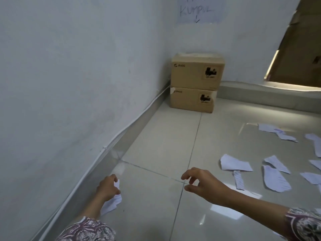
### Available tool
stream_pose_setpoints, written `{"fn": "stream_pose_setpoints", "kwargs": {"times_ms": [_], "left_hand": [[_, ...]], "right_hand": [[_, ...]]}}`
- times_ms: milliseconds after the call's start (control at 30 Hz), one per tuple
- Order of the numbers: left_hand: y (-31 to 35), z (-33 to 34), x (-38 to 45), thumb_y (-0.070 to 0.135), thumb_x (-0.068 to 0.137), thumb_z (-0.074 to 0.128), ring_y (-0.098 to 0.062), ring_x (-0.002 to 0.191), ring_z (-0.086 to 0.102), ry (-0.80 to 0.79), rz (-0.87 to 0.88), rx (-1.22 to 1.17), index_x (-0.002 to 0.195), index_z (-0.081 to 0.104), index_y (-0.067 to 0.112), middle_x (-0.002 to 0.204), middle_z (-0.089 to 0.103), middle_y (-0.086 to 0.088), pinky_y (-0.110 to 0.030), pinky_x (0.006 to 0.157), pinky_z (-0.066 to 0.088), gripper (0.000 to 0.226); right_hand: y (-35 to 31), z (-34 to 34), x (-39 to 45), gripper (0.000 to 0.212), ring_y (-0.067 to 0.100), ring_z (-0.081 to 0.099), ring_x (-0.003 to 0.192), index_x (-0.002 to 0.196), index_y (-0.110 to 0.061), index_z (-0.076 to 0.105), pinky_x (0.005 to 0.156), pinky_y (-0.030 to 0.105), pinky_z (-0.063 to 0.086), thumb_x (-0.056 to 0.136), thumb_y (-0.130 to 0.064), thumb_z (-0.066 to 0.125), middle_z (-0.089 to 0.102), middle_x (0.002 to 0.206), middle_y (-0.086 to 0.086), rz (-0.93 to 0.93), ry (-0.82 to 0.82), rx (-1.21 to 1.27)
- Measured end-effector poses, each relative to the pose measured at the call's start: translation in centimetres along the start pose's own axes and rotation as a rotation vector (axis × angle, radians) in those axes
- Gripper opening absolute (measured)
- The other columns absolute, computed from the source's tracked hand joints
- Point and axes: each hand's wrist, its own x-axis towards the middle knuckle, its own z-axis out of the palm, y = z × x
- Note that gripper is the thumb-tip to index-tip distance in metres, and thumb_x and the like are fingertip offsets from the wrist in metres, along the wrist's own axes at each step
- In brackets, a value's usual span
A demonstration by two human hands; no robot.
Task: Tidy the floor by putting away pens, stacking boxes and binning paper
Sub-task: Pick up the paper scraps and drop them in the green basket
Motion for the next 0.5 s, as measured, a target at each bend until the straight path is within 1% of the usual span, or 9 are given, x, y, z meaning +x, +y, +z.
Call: {"fn": "stream_pose_setpoints", "kwargs": {"times_ms": [33, 100, 133, 200, 300, 367, 400, 433, 500], "left_hand": [[-0.7, 0.2, 0.1, 0.006, 0.074, 0.073, -0.04, 0.108, 0.055, -0.001, -0.004, 0.025, 0.103, 0.052, 0.0, 0.115, 0.057, -0.028, -0.04, 0.087, 0.045, 0.036], [-1.6, 0.7, 0.0, 0.014, 0.074, 0.073, -0.037, 0.11, 0.055, -0.001, -0.003, 0.094, 0.112, 0.049, 0.002, 0.118, 0.056, -0.023, -0.037, 0.088, 0.045, 0.047], [-1.9, 0.9, -0.2, 0.018, 0.074, 0.073, -0.034, 0.11, 0.055, 0.003, -0.007, 0.14, 0.111, 0.048, 0.005, 0.119, 0.055, -0.02, -0.035, 0.088, 0.045, 0.047], [-2.5, 1.6, -0.5, 0.023, 0.073, 0.072, -0.031, 0.112, 0.053, 0.024, -0.023, 0.218, 0.102, 0.042, 0.012, 0.121, 0.051, -0.014, -0.032, 0.087, 0.044, 0.043], [-3.2, 2.6, -0.4, 0.025, 0.072, 0.074, -0.027, 0.116, 0.048, 0.073, -0.031, 0.265, 0.108, 0.042, 0.013, 0.124, 0.045, -0.011, -0.028, 0.09, 0.04, 0.049], [-3.8, 2.9, -0.1, 0.025, 0.071, 0.076, -0.027, 0.116, 0.046, 0.094, -0.036, 0.206, 0.099, 0.036, 0.014, 0.123, 0.045, -0.013, -0.027, 0.089, 0.038, 0.05], [-4.0, 2.9, -0.1, 0.024, 0.07, 0.078, -0.027, 0.114, 0.046, 0.098, -0.043, 0.162, 0.094, 0.033, 0.014, 0.12, 0.046, -0.014, -0.028, 0.087, 0.038, 0.052], [-4.3, 3.0, -0.1, 0.023, 0.068, 0.079, -0.028, 0.111, 0.047, 0.109, -0.046, 0.114, 0.088, 0.032, 0.014, 0.114, 0.047, -0.013, -0.028, 0.082, 0.037, 0.052], [-5.0, 3.0, -0.1, 0.019, 0.065, 0.082, -0.024, 0.096, 0.05, 0.139, -0.03, 0.022, 0.07, 0.03, 0.017, 0.092, 0.046, -0.007, -0.027, 0.068, 0.032, 0.052]], "right_hand": [[-0.1, 0.7, 0.6, 0.024, 0.007, 0.056, 0.096, 0.112, -0.023, 0.06, 0.079, 0.019, 0.046, 0.089, -0.028, 0.06, 0.057, 0.11, -0.005, -0.009, -0.004, 0.004], [-0.3, 1.9, 1.3, 0.023, 0.007, 0.056, 0.096, 0.112, -0.023, 0.06, 0.078, 0.018, 0.045, 0.089, -0.028, 0.06, 0.056, 0.109, -0.005, -0.016, -0.011, 0.013], [-0.5, 2.4, 1.7, 0.023, 0.007, 0.056, 0.095, 0.112, -0.023, 0.06, 0.078, 0.017, 0.045, 0.089, -0.027, 0.06, 0.056, 0.108, -0.006, -0.017, -0.014, 0.02], [-0.7, 3.6, 2.6, 0.023, 0.007, 0.056, 0.095, 0.112, -0.021, 0.06, 0.078, 0.017, 0.044, 0.089, -0.026, 0.06, 0.055, 0.106, -0.006, -0.017, -0.02, 0.029], [-0.9, 5.6, 4.3, 0.024, 0.006, 0.056, 0.095, 0.113, -0.02, 0.06, 0.072, 0.011, 0.041, 0.09, -0.026, 0.058, 0.055, 0.109, -0.006, -0.027, -0.034, 0.038], [-1.2, 7.0, 5.5, 0.023, 0.006, 0.057, 0.095, 0.113, -0.02, 0.06, 0.069, 0.008, 0.038, 0.09, -0.026, 0.058, 0.056, 0.111, -0.005, -0.034, -0.048, 0.05], [-1.4, 7.7, 6.1, 0.023, 0.006, 0.057, 0.096, 0.113, -0.019, 0.06, 0.07, 0.009, 0.039, 0.09, -0.025, 0.058, 0.057, 0.112, -0.004, -0.035, -0.054, 0.062], [-1.7, 8.4, 6.6, 0.023, 0.007, 0.058, 0.096, 0.113, -0.018, 0.06, 0.073, 0.011, 0.042, 0.09, -0.025, 0.058, 0.057, 0.113, -0.003, -0.033, -0.061, 0.077], [-2.2, 9.9, 7.7, 0.024, 0.009, 0.058, 0.097, 0.113, -0.016, 0.06, 0.081, 0.018, 0.046, 0.09, -0.023, 0.058, 0.058, 0.114, -0.001, -0.021, -0.063, 0.115]]}}
